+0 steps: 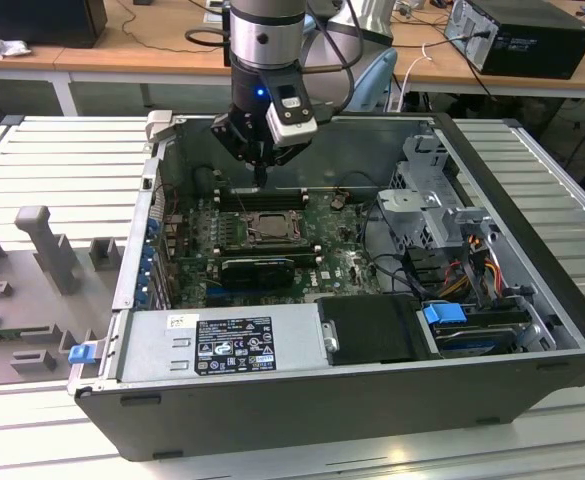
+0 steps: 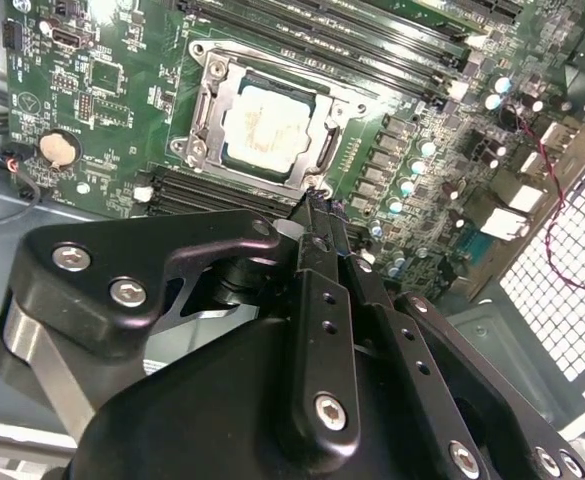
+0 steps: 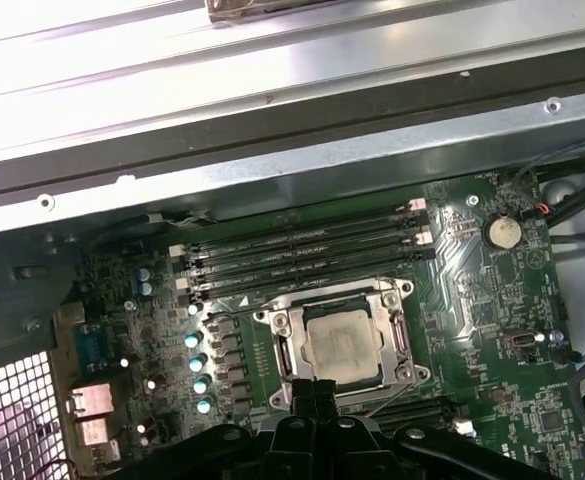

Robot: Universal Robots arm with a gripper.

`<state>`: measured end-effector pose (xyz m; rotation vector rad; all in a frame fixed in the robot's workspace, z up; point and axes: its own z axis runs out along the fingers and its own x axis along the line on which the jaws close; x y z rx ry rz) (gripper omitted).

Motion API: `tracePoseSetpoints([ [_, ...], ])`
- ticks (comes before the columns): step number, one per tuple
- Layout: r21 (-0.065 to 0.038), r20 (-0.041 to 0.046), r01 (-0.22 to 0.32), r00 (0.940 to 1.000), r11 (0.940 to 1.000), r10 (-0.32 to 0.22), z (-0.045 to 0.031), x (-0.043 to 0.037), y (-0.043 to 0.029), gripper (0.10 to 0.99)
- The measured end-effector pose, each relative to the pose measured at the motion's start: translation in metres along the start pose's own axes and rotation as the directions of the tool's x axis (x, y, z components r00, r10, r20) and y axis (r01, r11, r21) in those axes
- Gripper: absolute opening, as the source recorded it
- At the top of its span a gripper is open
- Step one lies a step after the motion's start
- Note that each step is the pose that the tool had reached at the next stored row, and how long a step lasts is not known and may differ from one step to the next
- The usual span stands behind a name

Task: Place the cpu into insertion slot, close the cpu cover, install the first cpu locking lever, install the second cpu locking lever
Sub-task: 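Install the first cpu locking lever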

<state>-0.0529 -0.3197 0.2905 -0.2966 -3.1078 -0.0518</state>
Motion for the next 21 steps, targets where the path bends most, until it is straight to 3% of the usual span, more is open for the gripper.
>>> tracePoseSetpoints([
  [12, 0.002, -0.0023, 0.072, 0.9974, 0.9974, -0.072, 0.0000, 0.0000, 0.0000, 0.106],
  [21, 0.003, -0.0042, 0.128, 0.9917, 0.9917, -0.128, 0.0000, 0.0000, 0.0000, 0.106],
])
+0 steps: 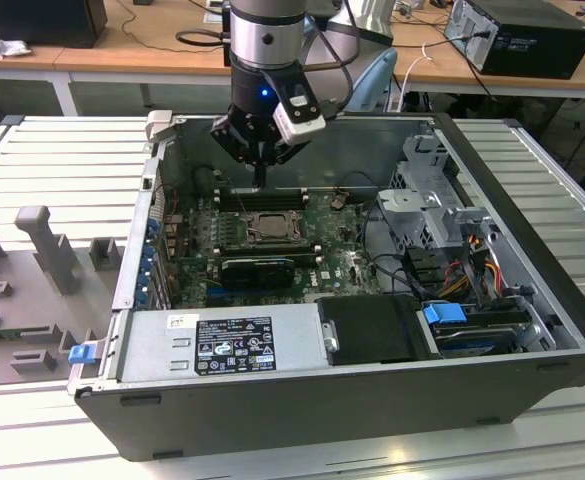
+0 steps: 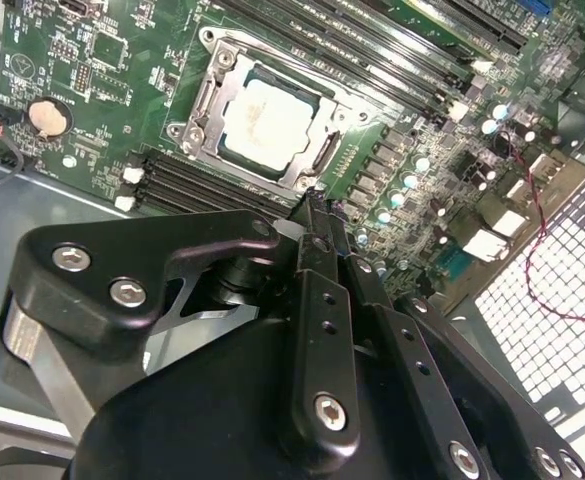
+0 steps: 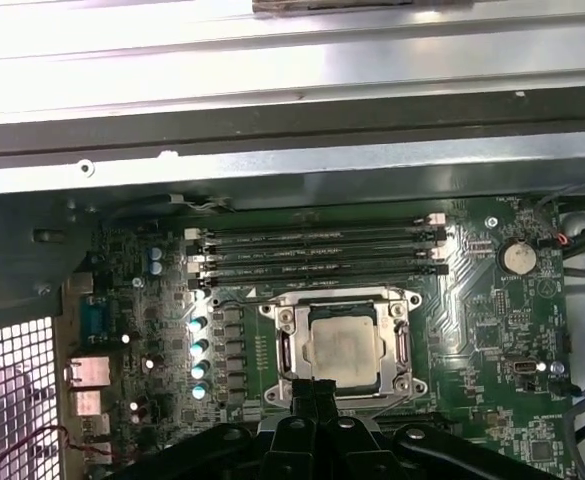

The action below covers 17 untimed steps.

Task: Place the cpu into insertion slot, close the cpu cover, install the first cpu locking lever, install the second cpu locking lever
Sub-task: 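Install the first cpu locking lever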

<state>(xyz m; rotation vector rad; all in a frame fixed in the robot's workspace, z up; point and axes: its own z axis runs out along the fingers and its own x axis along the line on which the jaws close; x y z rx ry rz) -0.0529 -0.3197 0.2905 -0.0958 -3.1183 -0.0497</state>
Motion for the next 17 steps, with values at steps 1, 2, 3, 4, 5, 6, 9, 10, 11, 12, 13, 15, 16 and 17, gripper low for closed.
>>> tracePoseSetpoints([
  [1, 0.000, -0.0001, 0.004, 1.0000, 1.0000, -0.004, 0.0000, 0.0000, 0.0000, 0.106],
  [2, 0.000, -0.0004, 0.011, 0.9999, 0.9999, -0.011, 0.0000, 0.0000, 0.0000, 0.106],
  [3, 0.000, -0.0004, 0.016, 0.9999, 0.9999, -0.016, 0.0000, 0.0000, 0.0000, 0.106],
  [4, 0.000, -0.0007, 0.021, 0.9998, 0.9998, -0.021, 0.0000, 0.0000, 0.0000, 0.106],
  [5, 0.001, -0.0008, 0.026, 0.9997, 0.9997, -0.026, 0.0000, 0.0000, 0.0000, 0.106],
  [6, 0.001, -0.0009, 0.031, 0.9995, 0.9995, -0.031, 0.0000, 0.0000, 0.0000, 0.106],
  [9, 0.001, -0.0015, 0.049, 0.9988, 0.9988, -0.049, 0.0000, 0.0000, 0.0000, 0.106],
  [10, 0.001, -0.0018, 0.056, 0.9984, 0.9984, -0.056, 0.0000, 0.0000, 0.0000, 0.106],
  [11, 0.001, -0.0019, 0.060, 0.9982, 0.9982, -0.060, 0.0000, 0.0000, 0.0000, 0.106],
  [12, 0.001, -0.0021, 0.067, 0.9978, 0.9978, -0.067, 0.0000, 0.0000, 0.0000, 0.106],
  [13, 0.002, -0.0023, 0.074, 0.9972, 0.9972, -0.074, 0.0000, 0.0000, 0.0000, 0.106],
  [15, 0.002, -0.0024, 0.084, 0.9965, 0.9965, -0.084, 0.0000, 0.0002, 0.0000, 0.106],
  [16, 0.002, -0.0025, 0.088, 0.9962, 0.9962, -0.088, 0.0000, 0.0004, 0.0000, 0.106],
  [17, 0.002, -0.0025, 0.098, 0.9952, 0.9952, -0.098, 0.0000, 0.0005, 0.0000, 0.106],
])
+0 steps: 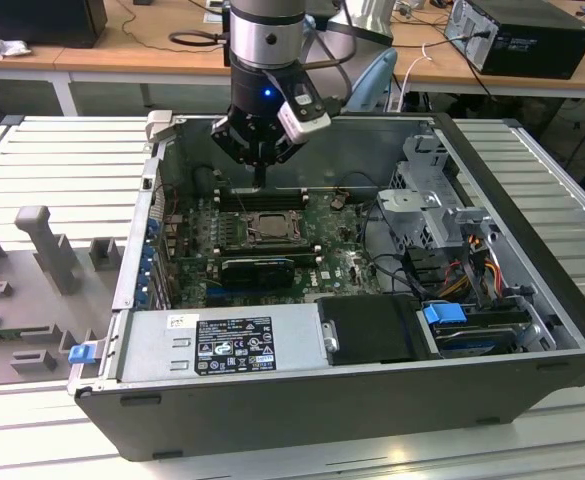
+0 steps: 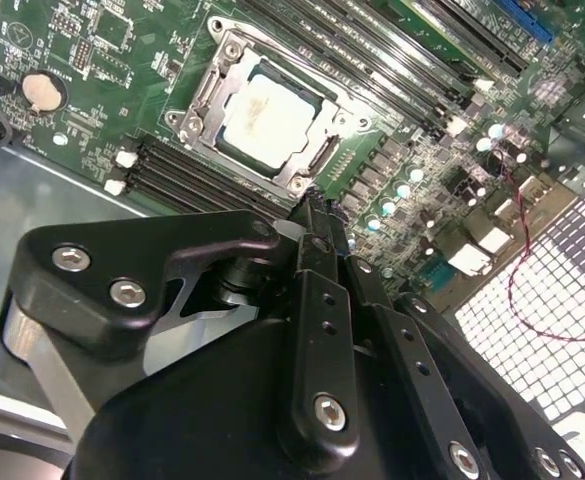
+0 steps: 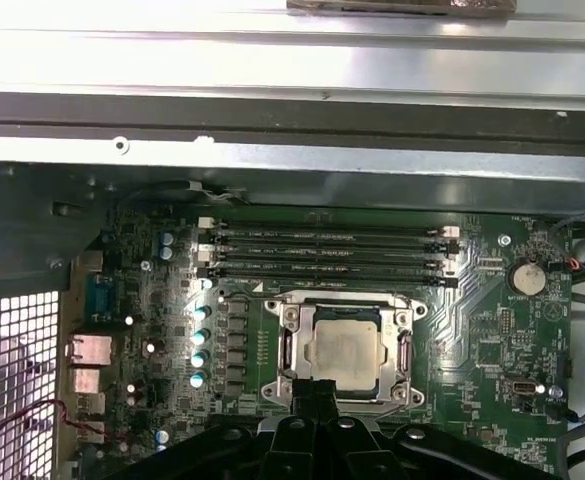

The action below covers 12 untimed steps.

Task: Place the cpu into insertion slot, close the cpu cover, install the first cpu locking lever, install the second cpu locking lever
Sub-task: 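Install the first cpu locking lever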

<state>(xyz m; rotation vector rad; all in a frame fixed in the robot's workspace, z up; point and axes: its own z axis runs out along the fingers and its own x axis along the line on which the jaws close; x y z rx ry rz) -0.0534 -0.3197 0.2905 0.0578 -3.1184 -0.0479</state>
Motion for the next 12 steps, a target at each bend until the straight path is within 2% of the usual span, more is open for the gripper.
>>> tracePoseSetpoints([
  [4, 0.001, -0.0014, 0.056, 0.9984, 0.9984, -0.056, 0.0002, 0.0001, 0.0000, 0.106],
  [5, 0.001, -0.0016, 0.064, 0.9979, 0.9979, -0.064, 0.0006, 0.0024, 0.0001, 0.106],
  [6, -0.002, 0.0004, 0.065, 0.9979, 0.9979, -0.065, 0.0017, 0.0081, 0.0003, 0.106],
  [7, -0.003, 0.0024, 0.064, 0.9979, 0.9979, -0.064, 0.0022, 0.0098, 0.0004, 0.106],
  [12, -0.003, 0.0026, 0.065, 0.9979, 0.9979, -0.065, 0.0037, 0.0108, 0.0003, 0.106],
])
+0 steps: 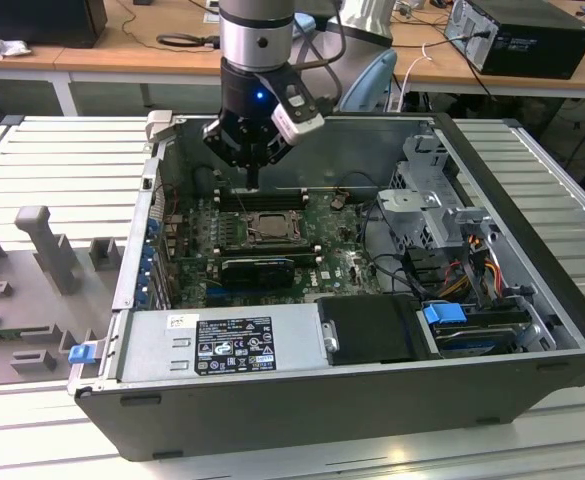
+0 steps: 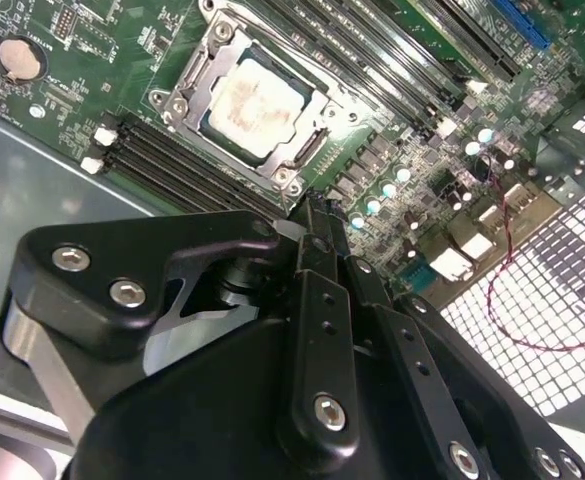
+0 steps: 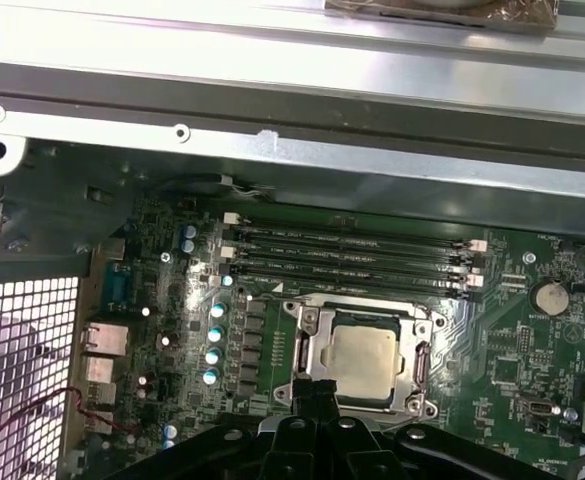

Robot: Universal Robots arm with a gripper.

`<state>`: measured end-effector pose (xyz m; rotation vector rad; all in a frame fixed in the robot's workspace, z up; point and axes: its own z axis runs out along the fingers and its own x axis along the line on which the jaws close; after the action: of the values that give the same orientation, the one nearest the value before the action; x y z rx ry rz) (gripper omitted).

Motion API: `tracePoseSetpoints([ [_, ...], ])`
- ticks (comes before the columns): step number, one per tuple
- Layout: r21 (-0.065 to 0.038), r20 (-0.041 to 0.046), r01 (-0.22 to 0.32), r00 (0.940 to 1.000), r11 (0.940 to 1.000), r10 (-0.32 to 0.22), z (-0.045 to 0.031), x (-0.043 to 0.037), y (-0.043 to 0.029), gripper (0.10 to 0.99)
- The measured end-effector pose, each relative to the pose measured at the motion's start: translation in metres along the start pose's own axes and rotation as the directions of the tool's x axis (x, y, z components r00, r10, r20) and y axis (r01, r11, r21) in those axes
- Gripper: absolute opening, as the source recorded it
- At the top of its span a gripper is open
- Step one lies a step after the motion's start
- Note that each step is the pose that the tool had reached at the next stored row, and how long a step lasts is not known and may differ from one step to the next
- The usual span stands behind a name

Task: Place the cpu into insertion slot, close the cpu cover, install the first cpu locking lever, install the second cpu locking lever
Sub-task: 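Install the first cpu locking lever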

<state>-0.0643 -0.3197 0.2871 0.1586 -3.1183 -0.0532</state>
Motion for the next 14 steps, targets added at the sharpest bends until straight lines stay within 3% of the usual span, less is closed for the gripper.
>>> tracePoseSetpoints([
  [14, -0.002, 0.0001, 0.000, 1.0000, 1.0000, 0.000, 0.0064, -0.0001, -0.0002, 0.106],
])
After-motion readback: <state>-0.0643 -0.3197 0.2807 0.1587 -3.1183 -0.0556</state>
